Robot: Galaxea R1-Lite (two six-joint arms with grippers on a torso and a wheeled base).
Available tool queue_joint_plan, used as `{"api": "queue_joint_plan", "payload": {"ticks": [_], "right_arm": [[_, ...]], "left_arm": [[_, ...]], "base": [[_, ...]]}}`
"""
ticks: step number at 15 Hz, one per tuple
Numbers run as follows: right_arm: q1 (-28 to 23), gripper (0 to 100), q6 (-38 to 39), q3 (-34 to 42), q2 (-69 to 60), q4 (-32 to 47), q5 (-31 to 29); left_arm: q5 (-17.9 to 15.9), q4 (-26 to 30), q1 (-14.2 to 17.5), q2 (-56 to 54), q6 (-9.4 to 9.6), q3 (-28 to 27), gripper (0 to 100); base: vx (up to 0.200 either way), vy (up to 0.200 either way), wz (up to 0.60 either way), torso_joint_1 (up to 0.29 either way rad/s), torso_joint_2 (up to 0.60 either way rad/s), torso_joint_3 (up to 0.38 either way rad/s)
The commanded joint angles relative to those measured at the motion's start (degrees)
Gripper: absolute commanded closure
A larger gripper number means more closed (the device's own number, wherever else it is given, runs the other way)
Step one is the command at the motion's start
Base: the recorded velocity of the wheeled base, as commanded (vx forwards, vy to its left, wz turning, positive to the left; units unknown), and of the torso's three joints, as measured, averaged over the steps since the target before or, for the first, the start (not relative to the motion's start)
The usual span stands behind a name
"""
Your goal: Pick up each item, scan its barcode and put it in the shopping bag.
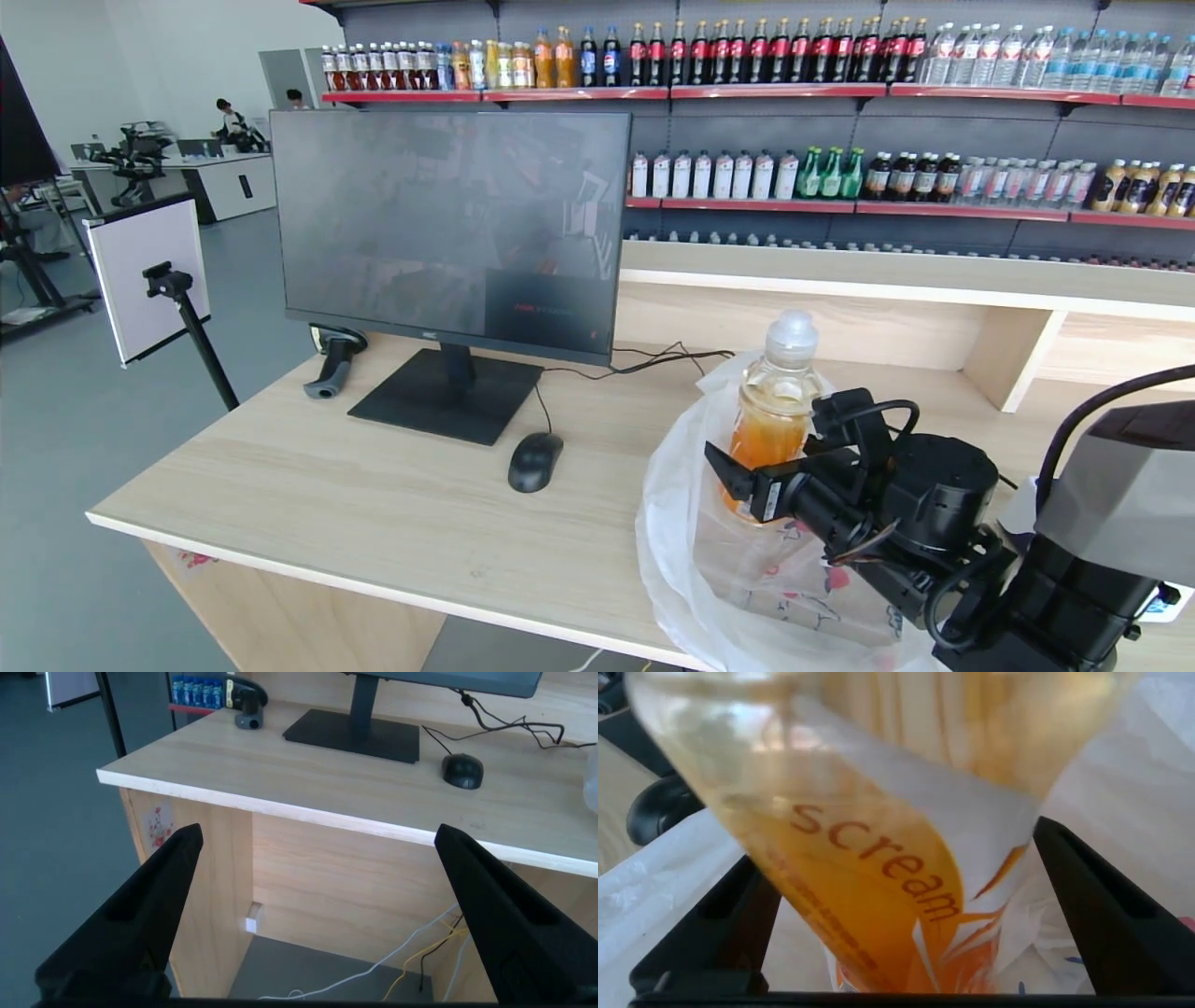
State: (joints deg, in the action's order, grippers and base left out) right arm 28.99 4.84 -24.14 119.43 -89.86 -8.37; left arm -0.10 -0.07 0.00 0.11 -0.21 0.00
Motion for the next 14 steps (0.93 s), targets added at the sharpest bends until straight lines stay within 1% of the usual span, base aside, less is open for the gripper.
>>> {"api": "queue_joint_plan", "payload": {"ticks": [1, 14], "right_arm": [[0.01, 0, -0.01, 0.49, -1.22, -0.14, 0.03], [-0.69, 0, 0.26, 3.48, -8.07, -0.14, 0.03]], "left_arm": [[0.01, -0.01, 0.0, -0.02, -0.14, 0.0, 0], [0.01, -0.01, 0.0, -0.02, 0.03, 0.0, 0]], "base": [[0.0, 0.0, 0.0, 0.0, 0.0, 0.0], [0.0, 0.0, 0.0, 0.0, 0.0, 0.0]]}}
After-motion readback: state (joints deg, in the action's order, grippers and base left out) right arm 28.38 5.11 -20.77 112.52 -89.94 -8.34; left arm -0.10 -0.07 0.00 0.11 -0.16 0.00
